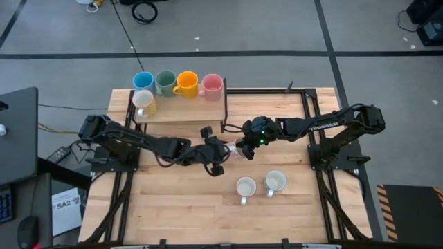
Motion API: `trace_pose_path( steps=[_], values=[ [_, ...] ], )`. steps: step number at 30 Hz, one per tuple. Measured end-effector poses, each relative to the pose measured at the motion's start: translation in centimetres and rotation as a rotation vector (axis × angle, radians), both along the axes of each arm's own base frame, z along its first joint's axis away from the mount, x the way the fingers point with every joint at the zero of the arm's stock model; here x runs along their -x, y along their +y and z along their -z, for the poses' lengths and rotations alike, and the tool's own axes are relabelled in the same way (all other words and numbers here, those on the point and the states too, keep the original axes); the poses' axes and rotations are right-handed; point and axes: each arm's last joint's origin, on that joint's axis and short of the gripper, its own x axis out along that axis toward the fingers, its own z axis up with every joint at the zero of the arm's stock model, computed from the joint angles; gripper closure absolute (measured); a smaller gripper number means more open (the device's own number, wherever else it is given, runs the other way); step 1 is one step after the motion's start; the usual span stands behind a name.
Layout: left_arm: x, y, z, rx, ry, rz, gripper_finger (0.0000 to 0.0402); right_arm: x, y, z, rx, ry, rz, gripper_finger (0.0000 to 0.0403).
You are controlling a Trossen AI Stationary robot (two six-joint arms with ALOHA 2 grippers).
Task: Place coffee mugs
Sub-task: Put the orange patterned mug on the shelf
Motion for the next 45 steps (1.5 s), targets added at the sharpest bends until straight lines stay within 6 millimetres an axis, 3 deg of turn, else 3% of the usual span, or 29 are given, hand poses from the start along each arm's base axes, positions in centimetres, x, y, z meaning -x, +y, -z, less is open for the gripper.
trace_pose_path(
  steps=[9,22,29,39,45],
  values=[
    [-0.44,0.93,0.46,0.081,0.0,0.007,0.0239,0.01,0.02,0.03,0.002,0.003,-0.002,0.0367],
    [-0.45,0.9,0.47,0.088,0.001,0.017,0.0319,0.0,0.0,0.03,0.003,0.002,0.0,0.0367],
    [-0.44,0.91,0.46,0.087,0.001,0.015,0.032,-0.01,0.0,0.02,0.004,0.001,0.001,0.0364],
    [-0.44,0.91,0.47,0.086,0.003,0.015,0.0319,-0.02,0.0,0.0,0.0,0.0,0.006,0.0331],
    [-0.41,0.91,0.53,0.087,0.008,0.016,0.0319,-0.06,0.0,-0.06,-0.001,-0.005,0.008,0.0286]
  ],
)
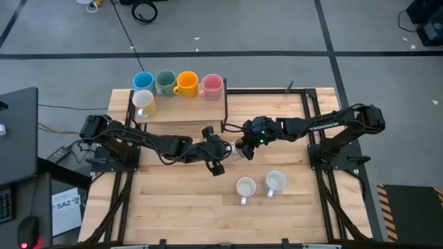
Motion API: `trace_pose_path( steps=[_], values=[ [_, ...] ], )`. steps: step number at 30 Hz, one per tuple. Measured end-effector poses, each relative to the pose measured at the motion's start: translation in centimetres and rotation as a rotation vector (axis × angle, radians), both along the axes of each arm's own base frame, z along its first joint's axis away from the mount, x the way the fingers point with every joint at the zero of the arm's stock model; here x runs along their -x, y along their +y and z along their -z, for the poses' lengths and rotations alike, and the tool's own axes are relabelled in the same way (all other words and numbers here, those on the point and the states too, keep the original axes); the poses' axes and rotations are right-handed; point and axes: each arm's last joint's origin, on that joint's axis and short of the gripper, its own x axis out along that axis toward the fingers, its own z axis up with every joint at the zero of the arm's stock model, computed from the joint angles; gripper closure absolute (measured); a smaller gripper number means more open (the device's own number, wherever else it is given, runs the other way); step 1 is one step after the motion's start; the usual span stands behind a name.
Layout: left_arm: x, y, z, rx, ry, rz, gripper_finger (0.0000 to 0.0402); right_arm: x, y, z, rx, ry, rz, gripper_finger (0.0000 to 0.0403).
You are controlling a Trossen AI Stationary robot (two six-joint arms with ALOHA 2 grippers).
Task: Place coffee mugs
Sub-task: Put the orange patterned mug on the shelf
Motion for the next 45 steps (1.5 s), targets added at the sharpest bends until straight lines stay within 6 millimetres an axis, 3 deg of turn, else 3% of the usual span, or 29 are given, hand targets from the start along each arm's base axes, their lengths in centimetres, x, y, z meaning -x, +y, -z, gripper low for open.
trace_pose_path(
  steps=[9,14,21,27,36,45],
  values=[
    [0.0,-0.1,0.0,0.021,-0.011,-0.01,0.0318,0.0,0.0,0.0,-0.007,0.002,-0.011,0.0209],
    [0.3,-0.7,-0.1,0.06,-0.019,-0.021,0.0318,0.2,-0.7,-0.2,-0.062,-0.015,-0.089,0.0202],
    [1.1,-1.8,-0.9,0.071,-0.043,-0.024,0.0318,1.2,-1.9,-2.0,-0.062,-0.081,-0.066,0.0203],
    [2.9,-2.6,-2.8,0.082,-0.109,-0.126,0.0318,2.7,-2.5,-4.5,-0.006,-0.177,-0.05,0.0203],
    [6.9,-3.8,-5.5,-0.097,-0.213,-0.381,0.032,4.4,-2.3,-7.0,0.037,-0.277,-0.051,0.0203],
    [10.0,-3.7,-5.1,-0.222,-0.338,-0.661,0.0321,4.7,-2.2,-7.2,0.042,-0.288,-0.05,0.0204]
  ],
)
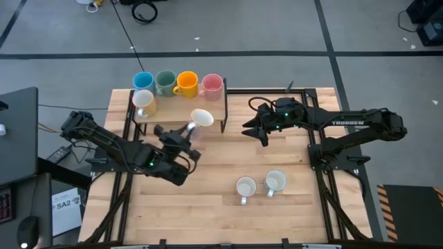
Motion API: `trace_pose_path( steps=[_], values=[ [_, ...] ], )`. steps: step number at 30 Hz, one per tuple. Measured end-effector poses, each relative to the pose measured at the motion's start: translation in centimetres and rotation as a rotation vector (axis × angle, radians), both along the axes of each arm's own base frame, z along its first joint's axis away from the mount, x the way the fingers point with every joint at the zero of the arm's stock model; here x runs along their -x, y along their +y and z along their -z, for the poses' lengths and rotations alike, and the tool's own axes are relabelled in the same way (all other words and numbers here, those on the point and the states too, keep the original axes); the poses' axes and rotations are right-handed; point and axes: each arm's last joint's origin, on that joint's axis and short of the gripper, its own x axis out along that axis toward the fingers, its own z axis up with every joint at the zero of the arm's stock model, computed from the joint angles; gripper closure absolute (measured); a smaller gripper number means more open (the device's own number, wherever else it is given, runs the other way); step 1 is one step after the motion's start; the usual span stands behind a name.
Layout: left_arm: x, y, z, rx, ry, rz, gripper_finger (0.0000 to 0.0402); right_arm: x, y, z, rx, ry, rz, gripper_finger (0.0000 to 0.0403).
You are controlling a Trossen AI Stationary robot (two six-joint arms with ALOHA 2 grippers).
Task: Place coffee mugs
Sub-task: Put the orange patterned mug on the shelf
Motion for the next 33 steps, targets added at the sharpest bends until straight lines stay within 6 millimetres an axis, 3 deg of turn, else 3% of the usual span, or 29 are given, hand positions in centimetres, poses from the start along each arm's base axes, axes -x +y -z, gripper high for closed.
trace_pose_path(
  steps=[7,12,33],
  values=[
    [1.8,1.2,0.7,-0.072,-0.093,-0.105,0.0321,0.0,0.0,0.0,0.023,0.0,-0.008,0.0203],
    [2.3,2.4,1.0,-0.087,-0.067,-0.139,0.0321,0.0,0.0,0.0,0.023,0.0,-0.008,0.0204],
    [1.3,8.2,1.9,-0.063,0.005,-0.37,0.0322,0.0,0.0,0.0,0.023,-0.001,-0.008,0.0204]
  ],
)
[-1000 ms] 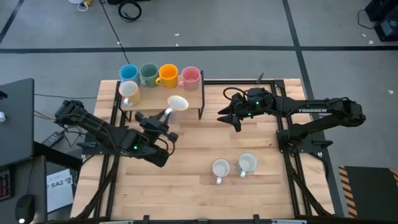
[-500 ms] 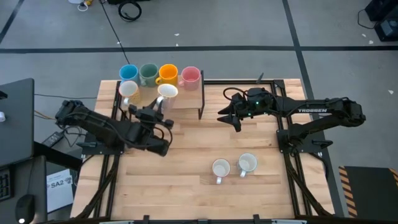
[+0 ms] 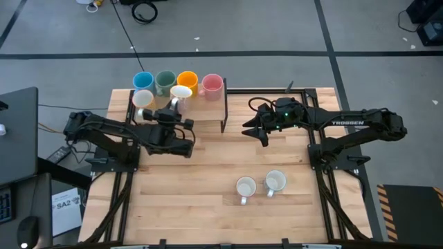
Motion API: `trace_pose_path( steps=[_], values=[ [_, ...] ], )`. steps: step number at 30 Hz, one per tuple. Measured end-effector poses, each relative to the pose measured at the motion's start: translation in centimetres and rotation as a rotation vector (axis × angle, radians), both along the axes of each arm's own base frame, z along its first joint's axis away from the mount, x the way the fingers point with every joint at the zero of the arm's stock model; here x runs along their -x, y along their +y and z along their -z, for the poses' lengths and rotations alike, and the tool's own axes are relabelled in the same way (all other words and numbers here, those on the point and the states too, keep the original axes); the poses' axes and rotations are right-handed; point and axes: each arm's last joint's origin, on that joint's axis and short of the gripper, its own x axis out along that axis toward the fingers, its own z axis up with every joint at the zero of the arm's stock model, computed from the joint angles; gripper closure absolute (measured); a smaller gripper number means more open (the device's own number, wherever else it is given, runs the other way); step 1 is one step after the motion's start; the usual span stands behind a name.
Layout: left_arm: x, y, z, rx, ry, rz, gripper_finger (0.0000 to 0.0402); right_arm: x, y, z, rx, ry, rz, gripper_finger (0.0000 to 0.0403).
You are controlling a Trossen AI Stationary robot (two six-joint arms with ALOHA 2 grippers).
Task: Place coffee mugs
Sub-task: Put the orange patterned mug on the shelf
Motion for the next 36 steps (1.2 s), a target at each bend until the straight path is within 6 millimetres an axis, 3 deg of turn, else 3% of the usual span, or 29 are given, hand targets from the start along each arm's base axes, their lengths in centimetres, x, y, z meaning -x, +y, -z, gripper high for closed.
trace_pose_path(
  steps=[14,23,36],
  values=[
    [-2.1,0.6,2.6,-0.014,0.073,-0.036,0.0322,0.0,0.0,0.0,0.001,-0.001,0.0,0.0203],
    [-2.2,1.3,3.0,0.056,0.029,-0.068,0.0322,0.0,0.0,0.0,0.008,-0.005,-0.003,0.0203],
    [-2.2,0.6,3.2,0.165,0.039,-0.039,0.0322,0.0,0.0,-0.1,0.009,-0.007,-0.003,0.0204]
  ],
)
